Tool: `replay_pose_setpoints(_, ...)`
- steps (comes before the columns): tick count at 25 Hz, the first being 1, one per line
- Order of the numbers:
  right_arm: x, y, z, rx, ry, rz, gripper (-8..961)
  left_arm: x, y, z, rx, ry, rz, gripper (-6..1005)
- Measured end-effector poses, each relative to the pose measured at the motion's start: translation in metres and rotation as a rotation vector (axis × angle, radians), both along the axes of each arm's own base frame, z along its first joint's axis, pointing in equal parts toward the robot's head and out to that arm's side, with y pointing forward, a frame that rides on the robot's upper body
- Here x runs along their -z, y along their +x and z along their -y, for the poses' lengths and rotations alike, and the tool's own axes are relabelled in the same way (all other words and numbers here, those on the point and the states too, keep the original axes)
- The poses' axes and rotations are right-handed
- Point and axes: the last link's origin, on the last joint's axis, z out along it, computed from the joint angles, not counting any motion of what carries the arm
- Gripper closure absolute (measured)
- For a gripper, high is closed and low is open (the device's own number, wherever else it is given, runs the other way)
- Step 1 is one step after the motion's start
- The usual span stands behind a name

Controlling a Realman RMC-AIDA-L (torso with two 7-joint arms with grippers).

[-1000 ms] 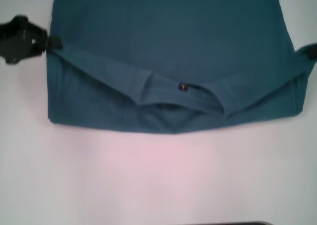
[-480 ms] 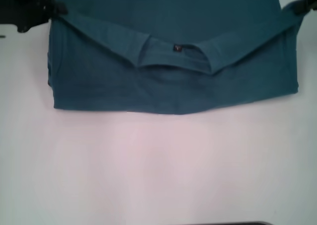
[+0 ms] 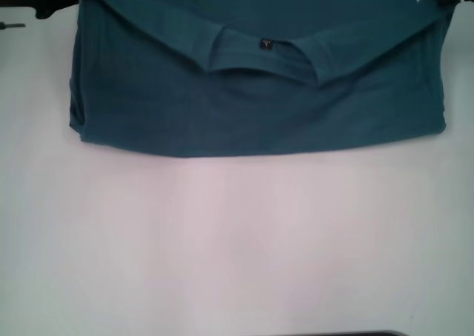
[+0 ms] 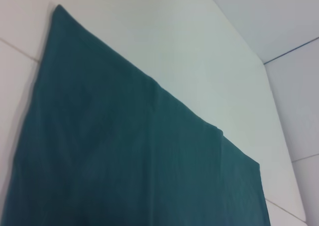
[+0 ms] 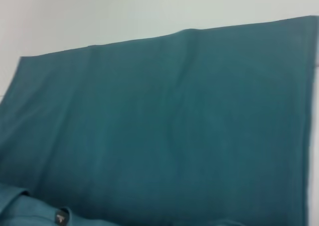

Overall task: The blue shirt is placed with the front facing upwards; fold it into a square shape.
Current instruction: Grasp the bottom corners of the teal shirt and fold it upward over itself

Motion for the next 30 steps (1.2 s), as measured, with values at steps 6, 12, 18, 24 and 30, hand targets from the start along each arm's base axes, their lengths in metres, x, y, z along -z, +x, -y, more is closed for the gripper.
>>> replay_pose_setpoints(6, 0.005, 0.000, -0.005, -0.007, 0.037, 0.014, 915, 0.005, 0.009, -0.012, 0.011, 0.027, -0.039, 962)
replay_pose_setpoints(12, 0.017, -0.010, -0.017, -0.061, 0.057, 0.075, 912, 0.008, 0.017, -0.019, 0.022, 0.046, -0.050, 961)
replay_pose_setpoints(18, 0.021, -0.019, -0.029, -0.105, 0.093, 0.130, 907, 0.006, 0.022, -0.025, 0.026, 0.075, -0.060, 962)
replay_pose_setpoints(24, 0.020, -0.021, -0.036, -0.129, 0.136, 0.175, 902, 0.006, 0.025, -0.031, 0.035, 0.101, -0.093, 962)
replay_pose_setpoints(30, 0.024, -0.023, -0.042, -0.158, 0.153, 0.215, 897, 0.007, 0.024, -0.036, 0.023, 0.130, -0.103, 961)
